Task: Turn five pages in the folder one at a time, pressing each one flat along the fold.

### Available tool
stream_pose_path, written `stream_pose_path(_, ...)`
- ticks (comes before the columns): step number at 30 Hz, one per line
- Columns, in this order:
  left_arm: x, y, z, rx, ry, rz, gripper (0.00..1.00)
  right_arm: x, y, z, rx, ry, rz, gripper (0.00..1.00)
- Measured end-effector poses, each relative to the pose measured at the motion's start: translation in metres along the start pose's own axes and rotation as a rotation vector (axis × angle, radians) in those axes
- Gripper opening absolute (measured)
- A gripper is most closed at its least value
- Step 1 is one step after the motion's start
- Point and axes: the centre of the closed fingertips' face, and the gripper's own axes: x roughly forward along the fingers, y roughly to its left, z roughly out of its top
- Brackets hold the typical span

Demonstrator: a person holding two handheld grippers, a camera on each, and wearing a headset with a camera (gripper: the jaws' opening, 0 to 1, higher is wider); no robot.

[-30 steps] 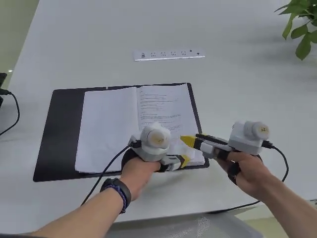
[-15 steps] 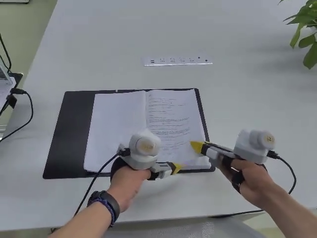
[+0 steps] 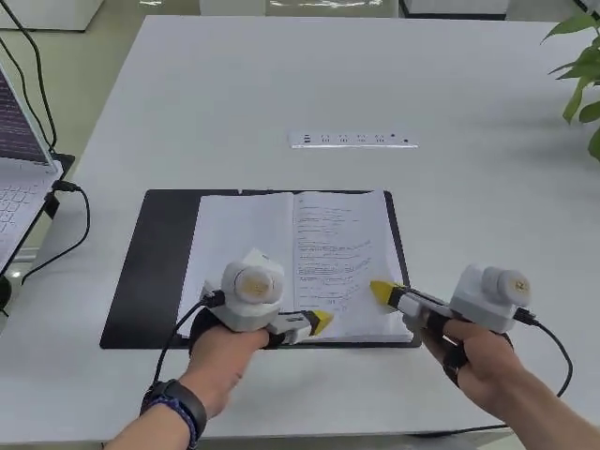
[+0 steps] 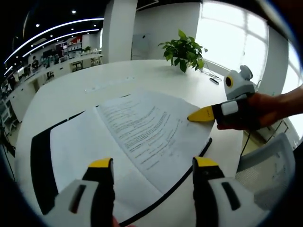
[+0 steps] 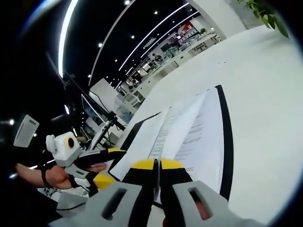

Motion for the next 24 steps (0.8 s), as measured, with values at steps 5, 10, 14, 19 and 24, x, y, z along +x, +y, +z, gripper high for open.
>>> stream_pose_path(5, -0.016, 0.016, -0.002, -0.008, -0.012, 0.036, 0.67, 0.005, 0.006, -0.001, 0.014, -0.003, 0.0, 0.0)
stream_pose_path(10, -0.031, 0.03, -0.002, -0.032, -0.035, 0.069, 0.67, 0.012, 0.019, 0.001, 0.007, -0.006, 0.009, 0.0)
stream_pose_path(14, -0.048, 0.036, -0.006, -0.041, -0.043, 0.093, 0.67, 0.02, 0.033, 0.003, 0.006, -0.009, 0.026, 0.0)
stream_pose_path(19, -0.071, 0.054, -0.016, -0.1, -0.065, 0.149, 0.67, 0.031, 0.051, 0.003, -0.004, -0.009, 0.05, 0.0)
stream_pose_path(24, -0.092, 0.071, -0.018, -0.156, -0.097, 0.202, 0.67, 0.045, 0.065, -0.003, -0.01, 0.005, 0.071, 0.0)
